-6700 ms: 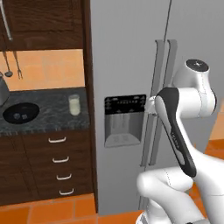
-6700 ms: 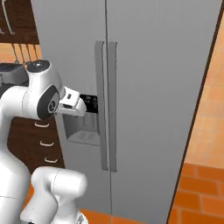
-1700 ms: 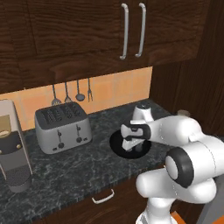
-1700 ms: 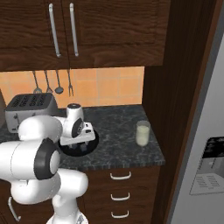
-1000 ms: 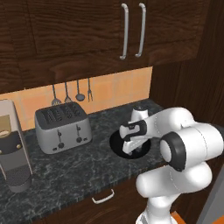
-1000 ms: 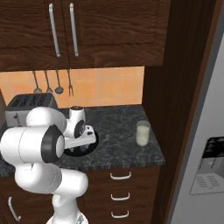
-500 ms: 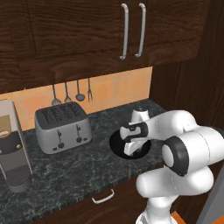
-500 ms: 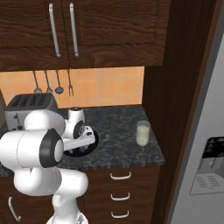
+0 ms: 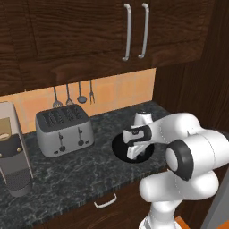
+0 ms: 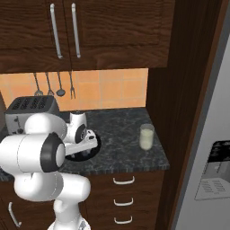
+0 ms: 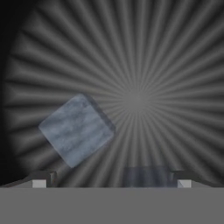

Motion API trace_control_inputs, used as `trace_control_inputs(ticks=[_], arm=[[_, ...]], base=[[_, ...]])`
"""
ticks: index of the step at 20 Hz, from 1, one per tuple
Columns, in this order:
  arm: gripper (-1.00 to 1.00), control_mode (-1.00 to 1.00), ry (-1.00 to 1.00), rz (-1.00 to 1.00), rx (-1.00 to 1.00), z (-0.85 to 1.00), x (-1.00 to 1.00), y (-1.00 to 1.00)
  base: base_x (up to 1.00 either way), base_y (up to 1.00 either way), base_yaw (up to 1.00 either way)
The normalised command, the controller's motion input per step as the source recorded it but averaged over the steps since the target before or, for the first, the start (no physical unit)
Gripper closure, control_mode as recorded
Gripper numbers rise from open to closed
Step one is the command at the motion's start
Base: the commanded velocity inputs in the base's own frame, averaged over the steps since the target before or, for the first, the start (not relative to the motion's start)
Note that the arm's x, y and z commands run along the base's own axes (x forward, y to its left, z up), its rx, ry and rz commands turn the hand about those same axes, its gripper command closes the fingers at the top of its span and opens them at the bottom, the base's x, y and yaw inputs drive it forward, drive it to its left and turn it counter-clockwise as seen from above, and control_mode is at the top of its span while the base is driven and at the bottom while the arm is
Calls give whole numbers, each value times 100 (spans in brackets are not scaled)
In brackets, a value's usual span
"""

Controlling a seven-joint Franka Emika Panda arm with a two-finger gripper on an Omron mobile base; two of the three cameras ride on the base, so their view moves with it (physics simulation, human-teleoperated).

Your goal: Grab a lemon wedge from the fridge and one ice cube from the ice bowl, and put them in the glass of lemonade.

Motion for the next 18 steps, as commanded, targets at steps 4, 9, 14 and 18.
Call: trace_control_inputs(ticks=[4,9,14,18], arm=[[100,-100,1,0,0,-7,0,8],[100,-100,2,0,0,0,0,0],[100,-100,0,0,0,0,0,0],[100,-100,0,-2,0,43,-21,-22]], base=[[0,0,0],[0,0,0],[0,0,0],[0,0,0]])
